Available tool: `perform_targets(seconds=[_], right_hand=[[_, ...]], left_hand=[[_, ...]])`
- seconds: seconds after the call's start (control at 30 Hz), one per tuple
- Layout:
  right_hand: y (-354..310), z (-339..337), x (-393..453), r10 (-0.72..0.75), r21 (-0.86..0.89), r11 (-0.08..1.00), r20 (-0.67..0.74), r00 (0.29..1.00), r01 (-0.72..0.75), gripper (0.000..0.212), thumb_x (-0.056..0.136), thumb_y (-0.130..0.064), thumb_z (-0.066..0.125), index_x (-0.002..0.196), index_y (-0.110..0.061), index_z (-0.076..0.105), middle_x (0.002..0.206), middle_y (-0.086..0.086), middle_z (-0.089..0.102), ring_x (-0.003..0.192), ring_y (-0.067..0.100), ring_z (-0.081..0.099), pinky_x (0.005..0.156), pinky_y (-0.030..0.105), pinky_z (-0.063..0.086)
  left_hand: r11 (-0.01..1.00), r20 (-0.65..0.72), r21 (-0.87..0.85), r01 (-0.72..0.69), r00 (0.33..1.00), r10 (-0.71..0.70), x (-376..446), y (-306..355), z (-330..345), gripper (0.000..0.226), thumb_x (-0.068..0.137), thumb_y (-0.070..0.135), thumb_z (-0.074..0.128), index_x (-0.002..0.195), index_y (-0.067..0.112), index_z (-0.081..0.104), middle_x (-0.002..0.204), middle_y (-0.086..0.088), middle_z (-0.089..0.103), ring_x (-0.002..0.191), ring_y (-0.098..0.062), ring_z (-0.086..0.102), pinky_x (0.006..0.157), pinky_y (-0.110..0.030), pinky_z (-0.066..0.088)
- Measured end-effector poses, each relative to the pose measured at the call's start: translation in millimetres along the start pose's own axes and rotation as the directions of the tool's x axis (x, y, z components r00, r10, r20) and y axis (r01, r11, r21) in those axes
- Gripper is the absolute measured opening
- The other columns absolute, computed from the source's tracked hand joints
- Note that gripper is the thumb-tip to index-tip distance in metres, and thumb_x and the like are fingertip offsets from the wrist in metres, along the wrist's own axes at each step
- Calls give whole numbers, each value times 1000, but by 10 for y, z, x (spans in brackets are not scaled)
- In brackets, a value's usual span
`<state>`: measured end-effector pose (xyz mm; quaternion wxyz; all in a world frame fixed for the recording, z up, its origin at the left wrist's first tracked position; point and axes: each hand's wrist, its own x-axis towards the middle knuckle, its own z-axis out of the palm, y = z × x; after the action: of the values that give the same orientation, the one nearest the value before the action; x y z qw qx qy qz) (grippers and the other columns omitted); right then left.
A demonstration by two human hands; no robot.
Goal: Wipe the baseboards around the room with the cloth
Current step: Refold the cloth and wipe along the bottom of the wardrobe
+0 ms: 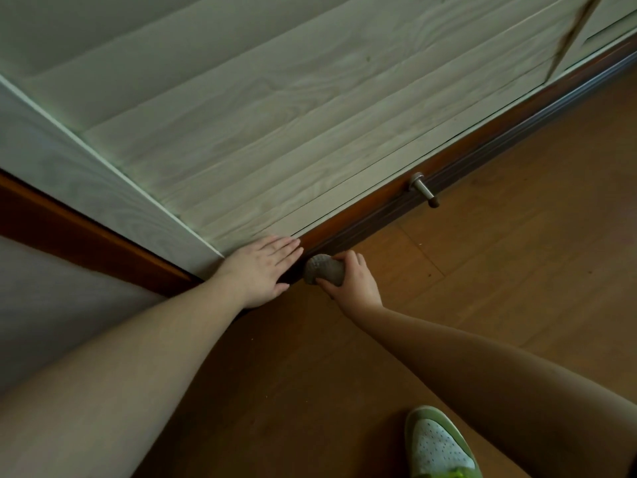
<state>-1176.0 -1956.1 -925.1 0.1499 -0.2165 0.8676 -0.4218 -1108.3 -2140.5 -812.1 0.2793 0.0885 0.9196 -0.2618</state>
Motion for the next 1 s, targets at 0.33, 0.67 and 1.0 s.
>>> perform_targets(seconds=[0.33,0.67,1.0], right_hand=[[188,-477,545,95,57,994,-115,989,-89,44,83,-34,76,118,-24,52,112,-10,50,101,8,56,83,27,56],[769,-1058,562,369,76,929,-275,888,-363,54,83,-34,77,127,-18,48,116,-1,49,106,19,57,85,33,53],[714,-946,-256,264,12,965,-59,963,-263,53,82,-35,79,125,-20,51,115,-5,49,102,13,54,86,33,54]], left_hand=[[999,-65,37,-19,998,21,10,-39,180,71,103,55,7,151,14,-24,161,-5,-29,149,-18,-25,114,-35,-22],[989,-109,148,-6,994,23,2,23,19,66,105,49,7,154,11,-17,166,-10,-13,152,-23,-16,118,-40,-15],[956,-162,290,50,987,-2,231,186,-259,68,105,47,11,152,8,-20,164,-14,-18,151,-28,-19,115,-45,-20]])
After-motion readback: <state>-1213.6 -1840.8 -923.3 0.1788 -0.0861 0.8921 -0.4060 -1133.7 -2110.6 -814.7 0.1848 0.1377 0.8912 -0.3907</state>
